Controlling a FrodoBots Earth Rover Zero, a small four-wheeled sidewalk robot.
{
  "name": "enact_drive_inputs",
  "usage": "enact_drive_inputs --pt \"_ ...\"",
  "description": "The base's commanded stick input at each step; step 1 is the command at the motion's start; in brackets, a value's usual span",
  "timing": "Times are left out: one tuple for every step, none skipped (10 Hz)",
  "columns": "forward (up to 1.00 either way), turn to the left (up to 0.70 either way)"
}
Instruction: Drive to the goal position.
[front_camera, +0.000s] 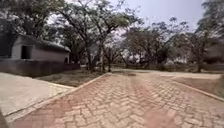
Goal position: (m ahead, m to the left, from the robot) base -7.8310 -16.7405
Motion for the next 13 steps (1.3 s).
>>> enact_drive_inputs --pt "0.7 0.0" --pt "0.7 0.0" --pt "0.7 0.0" --pt "0.7 0.0" --pt "0.7 0.0" --pt "0.7 0.0" --pt "0.7 0.0" --pt "0.7 -0.35" --pt "0.7 -0.35" --pt "0.7 0.0" --pt "0.7 0.0" --pt "0.7 0.0" --pt "0.7 0.0"
